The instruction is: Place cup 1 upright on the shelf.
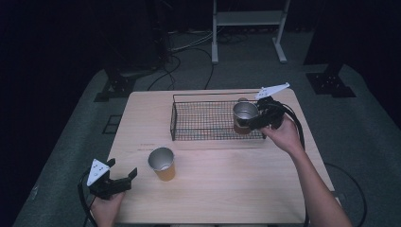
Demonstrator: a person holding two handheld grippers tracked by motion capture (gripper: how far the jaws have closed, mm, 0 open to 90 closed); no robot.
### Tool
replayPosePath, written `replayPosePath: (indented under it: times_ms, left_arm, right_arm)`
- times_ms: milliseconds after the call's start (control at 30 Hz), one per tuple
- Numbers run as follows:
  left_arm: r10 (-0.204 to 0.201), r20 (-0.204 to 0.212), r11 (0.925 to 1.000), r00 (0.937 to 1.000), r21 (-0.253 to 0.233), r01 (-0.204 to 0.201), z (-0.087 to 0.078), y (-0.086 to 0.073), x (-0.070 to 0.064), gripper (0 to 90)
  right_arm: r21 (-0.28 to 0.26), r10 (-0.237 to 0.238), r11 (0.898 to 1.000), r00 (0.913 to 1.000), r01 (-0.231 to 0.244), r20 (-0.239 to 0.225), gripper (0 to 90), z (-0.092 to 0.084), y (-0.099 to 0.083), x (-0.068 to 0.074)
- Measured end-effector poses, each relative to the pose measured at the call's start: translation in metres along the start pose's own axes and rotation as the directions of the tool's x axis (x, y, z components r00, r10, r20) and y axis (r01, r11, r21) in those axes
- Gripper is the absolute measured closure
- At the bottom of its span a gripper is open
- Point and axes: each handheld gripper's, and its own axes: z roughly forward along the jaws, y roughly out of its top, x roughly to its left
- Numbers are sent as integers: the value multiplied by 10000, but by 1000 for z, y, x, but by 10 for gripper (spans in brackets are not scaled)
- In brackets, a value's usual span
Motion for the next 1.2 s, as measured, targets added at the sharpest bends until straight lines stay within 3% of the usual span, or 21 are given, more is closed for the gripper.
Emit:
replayPosePath:
  times_ms: [333,667,767,1200]
  left_arm:
    - [8,9,10000,10000,13,-8,0,0,0,27]
    - [33,23,10000,10000,73,-33,0,-1,0,28]
    - [-16,60,10000,10000,88,15,0,-2,-1,28]
    - [11,85,9999,10000,153,-12,1,-2,-1,28]
  right_arm:
    - [155,-115,9998,9999,114,77,178,11,19,-9]
    - [4,405,9992,9991,-405,-104,177,19,33,-26]
    - [83,361,9993,9991,-362,202,177,23,38,-31]
    - [538,307,9980,9989,-325,343,177,40,55,-41]
